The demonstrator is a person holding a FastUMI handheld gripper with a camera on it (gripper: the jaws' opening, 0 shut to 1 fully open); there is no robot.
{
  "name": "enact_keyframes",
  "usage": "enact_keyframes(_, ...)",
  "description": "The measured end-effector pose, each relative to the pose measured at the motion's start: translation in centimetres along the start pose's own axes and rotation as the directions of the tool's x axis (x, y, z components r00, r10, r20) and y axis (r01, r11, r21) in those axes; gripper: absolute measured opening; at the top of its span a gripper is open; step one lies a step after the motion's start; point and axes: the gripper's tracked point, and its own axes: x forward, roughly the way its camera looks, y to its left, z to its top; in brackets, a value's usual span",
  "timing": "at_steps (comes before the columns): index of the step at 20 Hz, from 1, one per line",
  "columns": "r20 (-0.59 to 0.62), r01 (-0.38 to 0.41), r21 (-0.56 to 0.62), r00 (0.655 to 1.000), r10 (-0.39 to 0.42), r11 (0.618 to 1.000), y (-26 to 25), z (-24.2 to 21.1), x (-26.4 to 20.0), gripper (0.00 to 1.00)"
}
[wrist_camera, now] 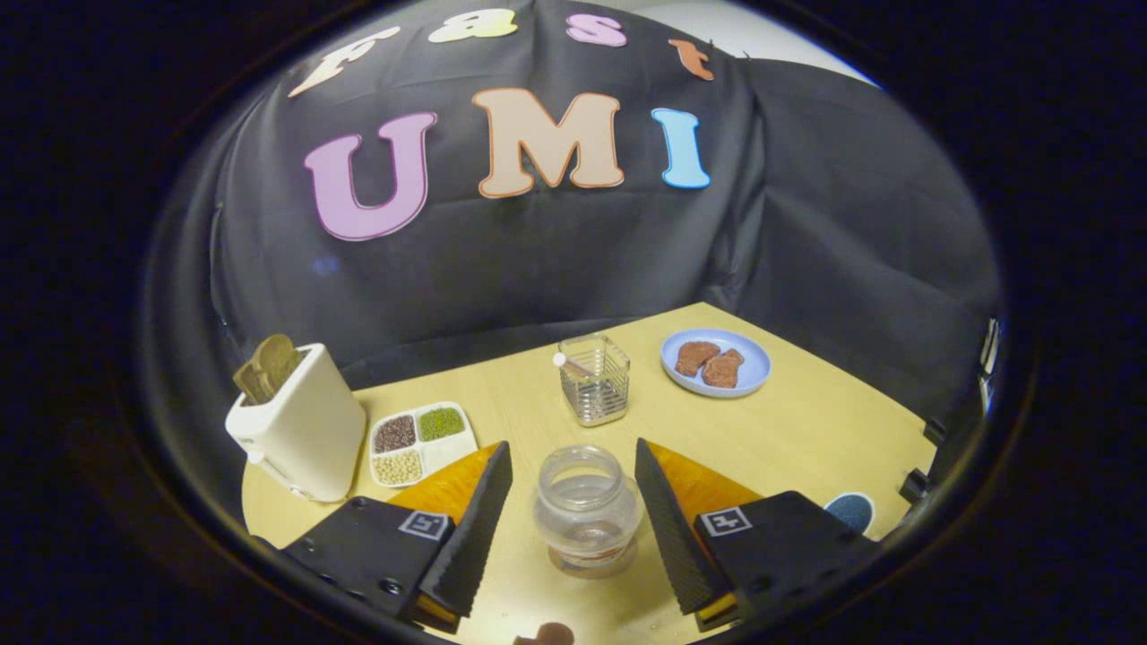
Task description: Take the bottle from table, then pour the juice into the cup, finally place the bottle on the coaster
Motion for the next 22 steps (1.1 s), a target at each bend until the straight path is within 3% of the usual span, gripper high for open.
enact_keyframes(7,0.141,-0.086,-0.024,0.986,0.088,0.996,2.5,7.6,-4.1,0.85)
enact_keyframes(12,0.274,-0.17,-0.028,0.947,0.171,0.985,4.4,15.1,-8.3,0.85)
enact_keyframes(16,0.356,-0.19,-0.052,0.914,0.196,0.98,5.2,20.7,-10.9,0.85)
enact_keyframes(19,0.373,-0.235,-0.081,0.894,0.248,0.969,6.3,22.8,-12.2,0.85)
enact_keyframes(22,0.42,-0.233,-0.097,0.872,0.252,0.968,5.8,24.3,-12.7,0.85)
